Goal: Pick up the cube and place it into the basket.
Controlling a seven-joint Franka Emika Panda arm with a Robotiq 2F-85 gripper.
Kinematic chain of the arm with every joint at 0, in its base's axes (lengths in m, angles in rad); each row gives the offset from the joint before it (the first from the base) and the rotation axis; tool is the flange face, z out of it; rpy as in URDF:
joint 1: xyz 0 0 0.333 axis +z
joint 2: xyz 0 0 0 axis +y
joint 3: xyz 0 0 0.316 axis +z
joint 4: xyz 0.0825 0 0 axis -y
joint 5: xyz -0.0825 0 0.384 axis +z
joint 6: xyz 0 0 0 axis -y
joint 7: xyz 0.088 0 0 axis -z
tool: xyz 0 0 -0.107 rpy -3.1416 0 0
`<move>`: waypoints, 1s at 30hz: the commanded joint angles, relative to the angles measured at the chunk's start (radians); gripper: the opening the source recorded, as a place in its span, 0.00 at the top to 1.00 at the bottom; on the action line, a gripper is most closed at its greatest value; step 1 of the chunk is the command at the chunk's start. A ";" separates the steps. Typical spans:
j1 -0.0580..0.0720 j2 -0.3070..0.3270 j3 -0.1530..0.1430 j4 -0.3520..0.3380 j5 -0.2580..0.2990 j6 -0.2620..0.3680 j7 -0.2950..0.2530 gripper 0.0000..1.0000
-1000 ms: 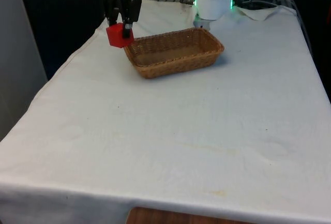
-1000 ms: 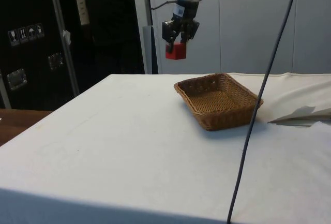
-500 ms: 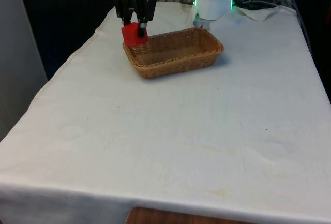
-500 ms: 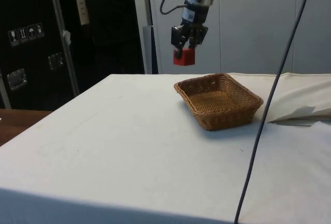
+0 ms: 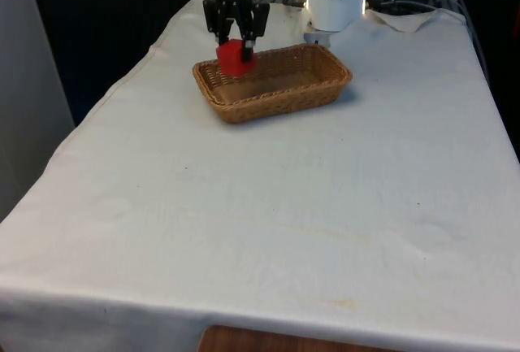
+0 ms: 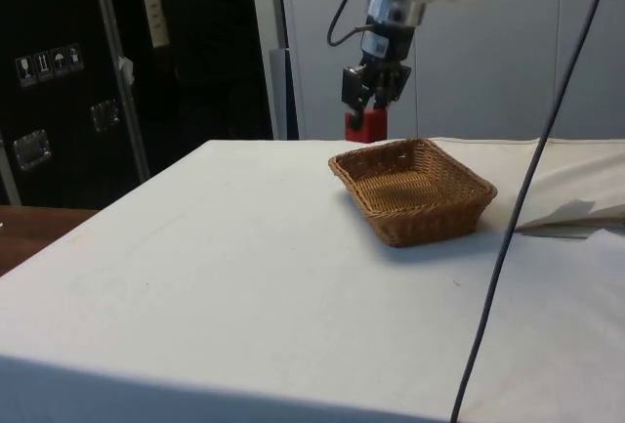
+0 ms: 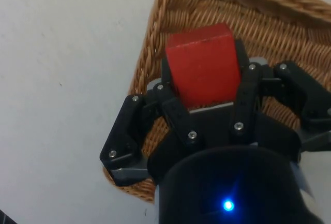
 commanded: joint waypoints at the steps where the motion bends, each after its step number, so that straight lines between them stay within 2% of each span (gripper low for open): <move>1: 0.003 -0.011 0.005 -0.022 0.003 0.020 0.000 0.99; 8: 0.004 -0.038 0.032 -0.097 0.006 0.055 -0.003 0.99; 9: 0.000 -0.028 0.031 -0.089 0.001 0.044 0.000 0.99; 11: 0.005 -0.042 0.040 -0.120 0.007 0.067 -0.006 0.99; 18: 0.009 -0.031 0.065 -0.164 0.009 0.105 -0.016 0.99; 19: 0.008 -0.027 0.070 -0.172 0.008 0.114 -0.016 0.99; 20: 0.000 -0.026 0.064 -0.162 0.001 0.088 -0.014 0.99; 21: 0.008 -0.023 0.076 -0.178 0.007 0.122 -0.015 0.99; 27: 0.007 0.016 0.121 -0.216 0.005 0.198 -0.010 0.99; 28: 0.000 0.017 0.117 -0.210 0.001 0.176 -0.014 0.99; 29: 0.006 0.021 0.127 -0.219 0.005 0.207 -0.010 0.99; 30: 0.006 0.026 0.132 -0.221 0.005 0.216 -0.008 0.99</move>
